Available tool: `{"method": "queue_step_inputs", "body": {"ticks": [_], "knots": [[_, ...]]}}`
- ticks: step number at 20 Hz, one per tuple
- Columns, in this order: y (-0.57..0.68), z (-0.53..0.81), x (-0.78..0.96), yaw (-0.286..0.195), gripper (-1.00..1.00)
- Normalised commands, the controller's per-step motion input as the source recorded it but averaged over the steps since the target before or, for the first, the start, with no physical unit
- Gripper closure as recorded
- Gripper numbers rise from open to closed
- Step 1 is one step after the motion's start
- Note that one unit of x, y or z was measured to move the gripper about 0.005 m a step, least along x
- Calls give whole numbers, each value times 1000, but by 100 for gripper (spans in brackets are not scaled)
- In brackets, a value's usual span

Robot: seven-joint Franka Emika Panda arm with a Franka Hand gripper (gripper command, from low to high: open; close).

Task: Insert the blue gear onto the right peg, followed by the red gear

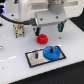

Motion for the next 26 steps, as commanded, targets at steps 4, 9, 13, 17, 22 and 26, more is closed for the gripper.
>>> {"method": "queue_step_inputs", "body": {"ticks": [4, 9, 13, 17, 22, 26], "knots": [[-65, -269, -276, 0, -100], [-55, -245, -248, 0, -100], [-52, -238, -269, 0, -100], [-119, -58, -66, 0, -100], [-487, 11, 15, 0, -100], [-145, -115, -97, 0, -100]]}}
